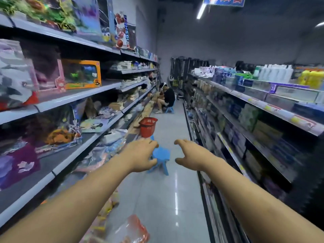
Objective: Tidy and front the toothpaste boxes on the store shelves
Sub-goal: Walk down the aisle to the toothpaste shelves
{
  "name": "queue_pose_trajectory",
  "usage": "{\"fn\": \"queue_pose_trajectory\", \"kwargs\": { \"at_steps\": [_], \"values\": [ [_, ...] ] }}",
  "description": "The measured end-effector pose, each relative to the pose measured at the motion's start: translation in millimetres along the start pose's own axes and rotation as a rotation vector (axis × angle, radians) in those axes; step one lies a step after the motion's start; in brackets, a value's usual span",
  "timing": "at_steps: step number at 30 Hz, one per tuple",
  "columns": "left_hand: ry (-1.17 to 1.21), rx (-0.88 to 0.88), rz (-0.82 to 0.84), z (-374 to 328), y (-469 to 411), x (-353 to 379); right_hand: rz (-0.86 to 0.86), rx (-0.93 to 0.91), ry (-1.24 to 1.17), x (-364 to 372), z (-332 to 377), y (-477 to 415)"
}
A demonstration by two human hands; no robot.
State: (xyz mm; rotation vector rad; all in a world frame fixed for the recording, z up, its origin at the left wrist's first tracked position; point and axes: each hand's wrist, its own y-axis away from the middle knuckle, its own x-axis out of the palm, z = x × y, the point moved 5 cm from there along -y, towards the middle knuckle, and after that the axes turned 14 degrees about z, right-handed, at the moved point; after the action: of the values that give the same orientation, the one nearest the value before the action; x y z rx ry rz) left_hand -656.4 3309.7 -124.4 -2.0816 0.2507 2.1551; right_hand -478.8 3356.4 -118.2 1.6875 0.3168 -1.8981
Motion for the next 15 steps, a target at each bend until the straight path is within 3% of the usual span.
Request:
{"fn": "queue_pose_trajectory", "kwargs": {
  "at_steps": [4, 10, 15],
  "values": [
    [0.060, 0.054, -0.068, 36.6, -139.0, -26.9, -0.080, 0.095, -0.064, -41.0, -76.7, -93.2],
    [0.041, 0.139, 0.041, 62.5, -339.0, 22.1, -0.015, 0.166, -0.053, -42.5, -192.0, -254.9],
    [0.056, 0.061, 0.083, 113.5, -497.7, 38.8, 0.011, 0.142, -0.045, -72.1, -272.3, -410.1]
  ]
}}
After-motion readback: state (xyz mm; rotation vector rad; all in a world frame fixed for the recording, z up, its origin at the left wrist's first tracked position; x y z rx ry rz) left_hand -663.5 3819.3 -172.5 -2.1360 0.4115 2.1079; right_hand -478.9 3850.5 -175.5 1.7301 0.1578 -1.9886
